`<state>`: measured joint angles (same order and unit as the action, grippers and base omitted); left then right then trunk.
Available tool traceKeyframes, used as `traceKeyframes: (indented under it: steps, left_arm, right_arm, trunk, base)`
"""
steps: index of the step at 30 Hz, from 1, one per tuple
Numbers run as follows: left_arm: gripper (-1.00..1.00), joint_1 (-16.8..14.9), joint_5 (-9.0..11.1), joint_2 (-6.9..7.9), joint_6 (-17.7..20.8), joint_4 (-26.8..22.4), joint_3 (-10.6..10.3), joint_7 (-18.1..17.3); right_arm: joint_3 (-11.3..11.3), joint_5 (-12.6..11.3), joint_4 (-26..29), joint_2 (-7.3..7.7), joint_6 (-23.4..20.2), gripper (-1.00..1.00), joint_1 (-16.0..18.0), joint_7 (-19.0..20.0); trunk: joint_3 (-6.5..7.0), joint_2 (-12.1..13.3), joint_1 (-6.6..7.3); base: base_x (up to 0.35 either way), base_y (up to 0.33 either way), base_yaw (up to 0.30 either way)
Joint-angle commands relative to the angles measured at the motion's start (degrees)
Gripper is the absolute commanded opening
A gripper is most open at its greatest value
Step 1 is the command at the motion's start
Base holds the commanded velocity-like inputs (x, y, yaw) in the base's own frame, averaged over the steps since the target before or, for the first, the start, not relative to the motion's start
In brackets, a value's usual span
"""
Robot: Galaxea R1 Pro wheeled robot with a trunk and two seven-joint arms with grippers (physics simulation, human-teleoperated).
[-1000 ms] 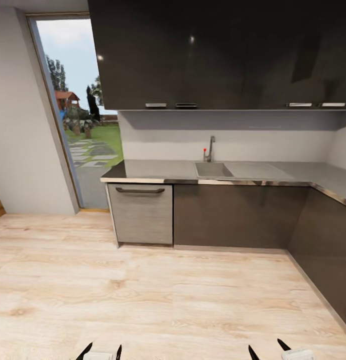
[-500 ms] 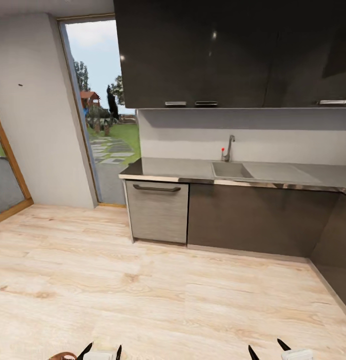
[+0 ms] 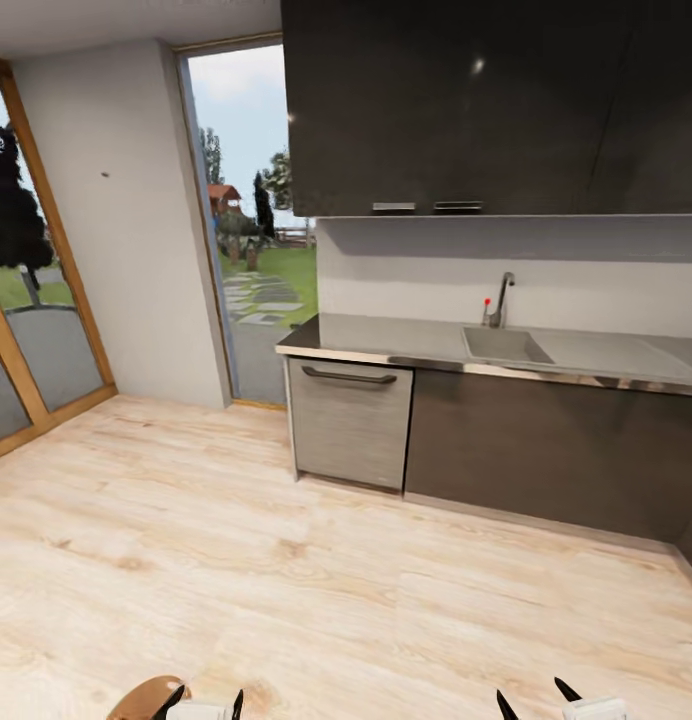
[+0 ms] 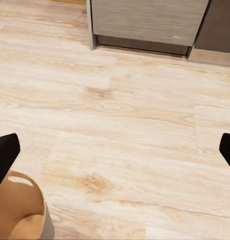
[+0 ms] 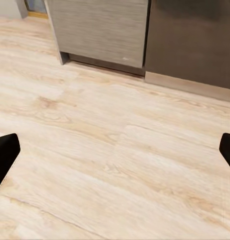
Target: Put the three can of soda from the living room inside the tash can in the kitchen.
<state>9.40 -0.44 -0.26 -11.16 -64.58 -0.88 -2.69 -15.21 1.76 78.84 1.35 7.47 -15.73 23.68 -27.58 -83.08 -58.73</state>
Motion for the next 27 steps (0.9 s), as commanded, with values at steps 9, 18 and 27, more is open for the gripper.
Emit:
traceKeyframes:
  steps: [9, 18, 27]
  left_arm:
    - [1.0, 0.0, 0.0, 0.0, 0.1, 0.1, 0.0, 0.3]
    - [1.0, 0.0, -0.1, 0.0, 0.1, 0.1, 0.0, 0.3]
    - [1.0, 0.0, -0.1, 0.0, 0.0, 0.1, 0.0, 0.3]
  right_arm:
    - [0.0, 0.0, 0.0, 0.01, 0.0, 1.0, 0.0, 0.0]
    - [0.0, 0.2, -0.8, 0.05, 0.0, 1.0, 0.0, 0.0]
    - [0.0, 0.2, -0.9, 0.05, 0.1, 1.0, 0.0, 0.0]
  trunk:
    - [0.0, 0.0, 0.0]
    - [0.0, 0.0, 0.0]
    - [0.0, 0.0, 0.0]
  base:
    - [-0.03, 0.206, 0.236]
    - [-0.104, 0.275, 0.239]
    - [-0.124, 0.28, 0.242]
